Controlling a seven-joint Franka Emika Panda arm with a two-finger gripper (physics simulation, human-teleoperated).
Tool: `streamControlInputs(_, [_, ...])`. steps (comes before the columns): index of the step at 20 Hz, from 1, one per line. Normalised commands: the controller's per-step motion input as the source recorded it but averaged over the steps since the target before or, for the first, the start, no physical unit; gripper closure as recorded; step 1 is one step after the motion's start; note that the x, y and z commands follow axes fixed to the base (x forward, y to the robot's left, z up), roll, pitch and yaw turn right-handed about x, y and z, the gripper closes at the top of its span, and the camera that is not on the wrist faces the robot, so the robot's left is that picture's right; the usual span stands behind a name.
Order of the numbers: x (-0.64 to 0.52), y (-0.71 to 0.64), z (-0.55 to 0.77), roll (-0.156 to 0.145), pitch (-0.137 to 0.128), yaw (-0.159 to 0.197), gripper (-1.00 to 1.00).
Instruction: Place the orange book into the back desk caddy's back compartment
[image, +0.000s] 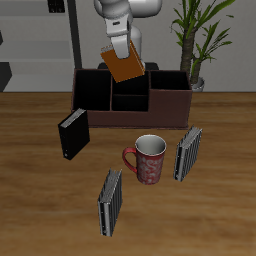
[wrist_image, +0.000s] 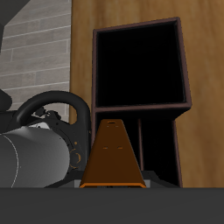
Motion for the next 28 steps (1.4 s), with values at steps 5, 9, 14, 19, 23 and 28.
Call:
streamControlInputs(5, [0.01,-0.03,-0.12,-0.008,0.037,0.002,1.00])
streamControlInputs(9, [0.03,-0.05,-0.08,-0.007,0.019,-0.014,1.00])
streamControlInputs(14, [0.01,0.00,-0.11,0.002,0.021,-0.004,1.00])
streamControlInputs(19, [0.02,-0.01,-0.11,0.002,0.026,-0.008,1.00])
streamControlInputs(23, [0.05,-0.03,-0.10,-0.006,0.019,-0.011,1.00])
streamControlInputs(28, [0.04,0.07,-0.19,0.008,0.047,-0.012,1.00])
